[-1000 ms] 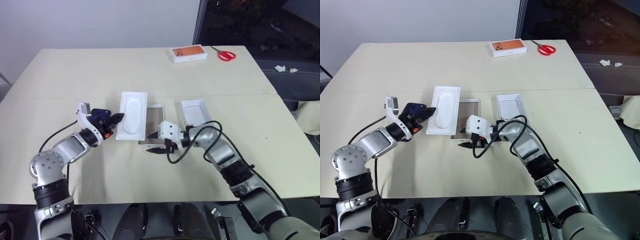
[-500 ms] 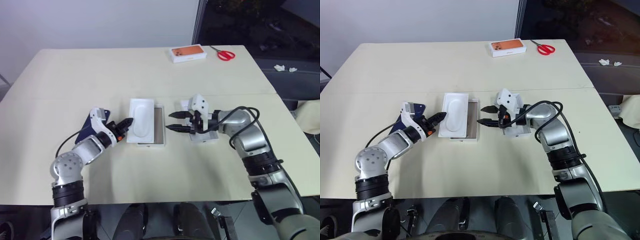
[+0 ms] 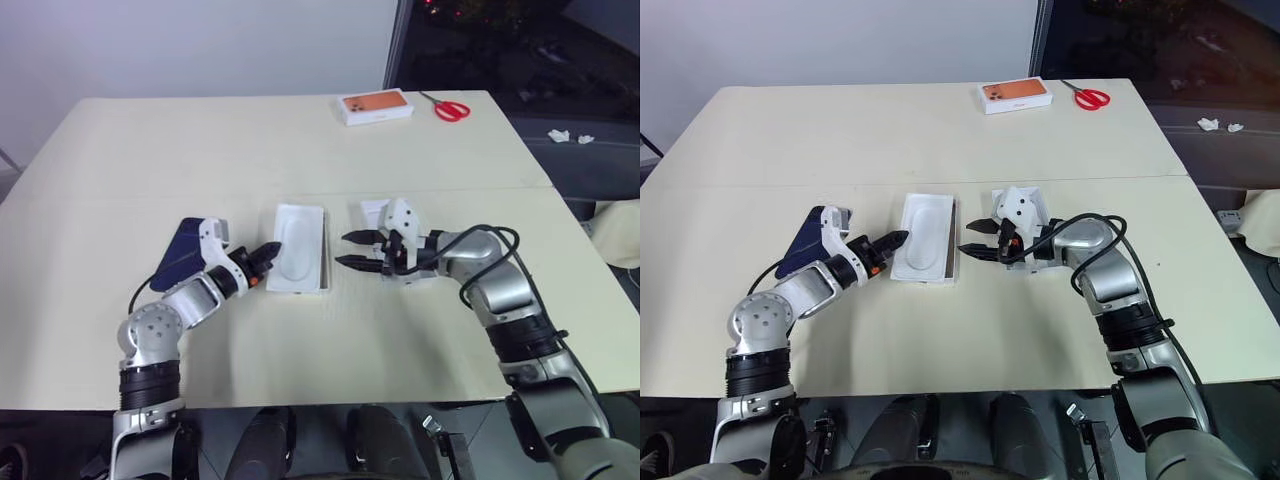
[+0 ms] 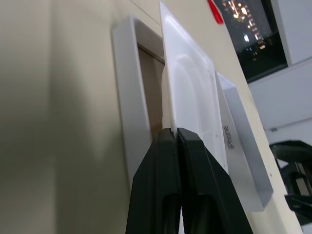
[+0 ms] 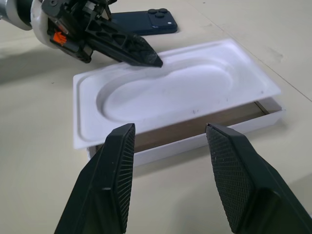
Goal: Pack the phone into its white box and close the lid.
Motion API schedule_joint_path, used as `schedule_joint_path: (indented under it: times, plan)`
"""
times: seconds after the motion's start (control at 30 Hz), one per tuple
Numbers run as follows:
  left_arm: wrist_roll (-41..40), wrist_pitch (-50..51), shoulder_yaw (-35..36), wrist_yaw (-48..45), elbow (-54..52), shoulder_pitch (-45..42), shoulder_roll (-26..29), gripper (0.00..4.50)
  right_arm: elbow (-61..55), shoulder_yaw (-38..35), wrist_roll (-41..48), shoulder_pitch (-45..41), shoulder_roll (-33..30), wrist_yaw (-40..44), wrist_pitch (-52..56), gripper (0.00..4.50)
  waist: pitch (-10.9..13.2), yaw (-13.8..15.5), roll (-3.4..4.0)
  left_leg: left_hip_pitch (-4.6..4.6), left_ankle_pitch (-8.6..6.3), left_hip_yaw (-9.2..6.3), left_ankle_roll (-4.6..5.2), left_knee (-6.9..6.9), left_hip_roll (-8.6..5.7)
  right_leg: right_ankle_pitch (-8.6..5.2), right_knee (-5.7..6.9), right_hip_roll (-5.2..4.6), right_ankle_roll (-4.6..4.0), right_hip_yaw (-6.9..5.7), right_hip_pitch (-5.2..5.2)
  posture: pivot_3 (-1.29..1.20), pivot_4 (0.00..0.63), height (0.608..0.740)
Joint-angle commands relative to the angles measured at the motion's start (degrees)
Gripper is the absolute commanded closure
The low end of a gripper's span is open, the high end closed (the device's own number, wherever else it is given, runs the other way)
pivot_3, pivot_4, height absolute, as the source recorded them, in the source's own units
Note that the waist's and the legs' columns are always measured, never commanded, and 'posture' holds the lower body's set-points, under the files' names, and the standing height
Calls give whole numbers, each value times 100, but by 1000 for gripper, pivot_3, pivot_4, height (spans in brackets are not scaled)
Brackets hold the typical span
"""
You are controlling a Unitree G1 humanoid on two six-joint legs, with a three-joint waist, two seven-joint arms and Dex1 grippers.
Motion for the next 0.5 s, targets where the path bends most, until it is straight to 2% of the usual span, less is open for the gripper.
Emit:
schedule_joint_path:
  times: [0.03,0.07,0.5]
  plan:
    - [-51,46,-18,-47,-262,-25,2,3059,-135,-1,0,-36,28,-50,-196,2015,0,-3,0,0,0,0,0,0,0,0,0,0,0,0,0,0,150,740]
    - [-47,50,-26,-54,-284,-15,15,2617,-107,5,-5,-56,37,-66,-216,2015,0,-4,0,0,0,0,0,0,0,0,0,0,0,0,0,0,150,740]
    - [-169,-175,92,-435,-917,116,171,2617,127,-16,99,-413,365,-263,-140,2015,0,-16,0,0,1,0,-3,-1,0,0,0,1,0,0,-1,0,150,740]
